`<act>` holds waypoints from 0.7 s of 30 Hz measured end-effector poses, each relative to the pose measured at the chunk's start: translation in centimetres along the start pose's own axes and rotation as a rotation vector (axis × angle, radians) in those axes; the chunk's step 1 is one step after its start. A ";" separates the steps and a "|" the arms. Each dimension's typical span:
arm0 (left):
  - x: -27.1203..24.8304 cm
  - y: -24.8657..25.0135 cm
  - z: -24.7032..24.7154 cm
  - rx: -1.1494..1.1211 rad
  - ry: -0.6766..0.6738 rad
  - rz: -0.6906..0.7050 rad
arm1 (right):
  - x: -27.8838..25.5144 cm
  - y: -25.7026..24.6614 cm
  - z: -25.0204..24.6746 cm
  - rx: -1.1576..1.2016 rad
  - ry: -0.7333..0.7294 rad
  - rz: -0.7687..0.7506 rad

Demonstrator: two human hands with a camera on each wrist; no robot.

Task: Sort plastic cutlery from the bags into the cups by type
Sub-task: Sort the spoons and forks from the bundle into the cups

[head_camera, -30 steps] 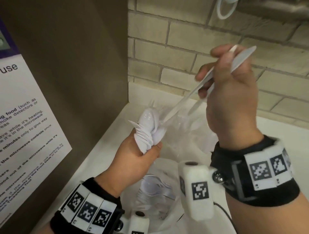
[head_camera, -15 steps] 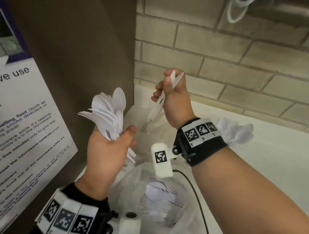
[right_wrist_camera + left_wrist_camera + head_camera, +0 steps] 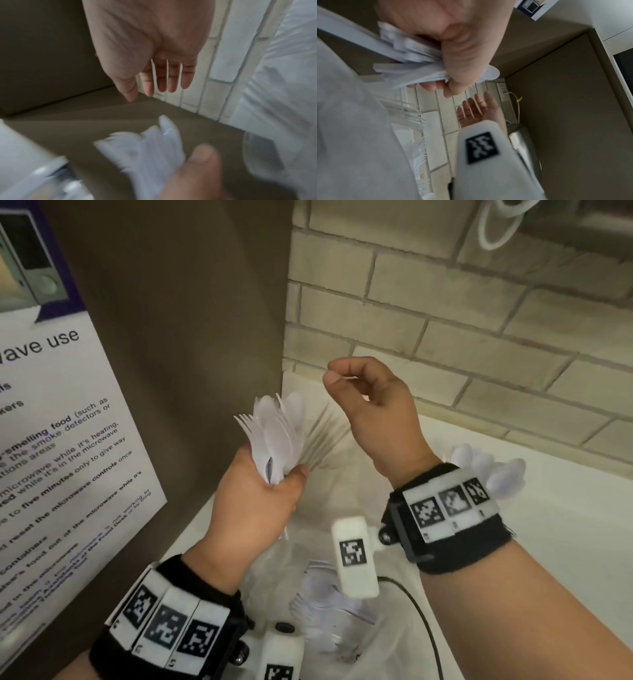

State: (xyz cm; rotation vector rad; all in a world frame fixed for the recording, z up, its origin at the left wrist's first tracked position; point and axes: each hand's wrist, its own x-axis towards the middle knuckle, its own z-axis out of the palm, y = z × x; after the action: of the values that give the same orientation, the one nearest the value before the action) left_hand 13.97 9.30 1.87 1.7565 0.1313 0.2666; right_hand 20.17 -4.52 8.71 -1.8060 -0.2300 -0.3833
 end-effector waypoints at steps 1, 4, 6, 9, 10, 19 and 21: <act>0.1 -0.1 0.1 0.008 -0.011 0.011 | -0.9 -0.9 -0.2 0.004 -0.023 -0.043; 0.2 0.2 0.3 0.039 -0.059 0.055 | -3.2 -2.5 -0.8 -0.069 -0.172 -0.040; -0.2 0.7 0.6 0.023 -0.104 0.095 | -4.1 -2.5 -0.9 -0.194 -0.292 -0.025; -0.6 1.0 0.8 -0.124 -0.200 0.048 | -4.8 -2.2 -1.2 -0.251 -0.405 -0.049; -0.7 1.1 0.8 -0.167 -0.231 0.031 | -4.9 -2.2 -1.4 -0.247 -0.420 -0.040; -1.2 1.7 1.2 -0.291 -0.416 0.129 | -5.1 -2.4 -2.0 -0.418 -0.358 -0.103; -1.3 1.8 1.3 -0.275 -0.413 0.159 | -5.2 -2.4 -1.9 -0.417 -0.326 -0.103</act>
State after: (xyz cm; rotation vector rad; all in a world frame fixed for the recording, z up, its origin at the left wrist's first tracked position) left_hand 12.89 7.44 3.22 1.5145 -0.3301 0.0291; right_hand 14.28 -5.48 9.38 -2.2725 -0.5009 -0.2149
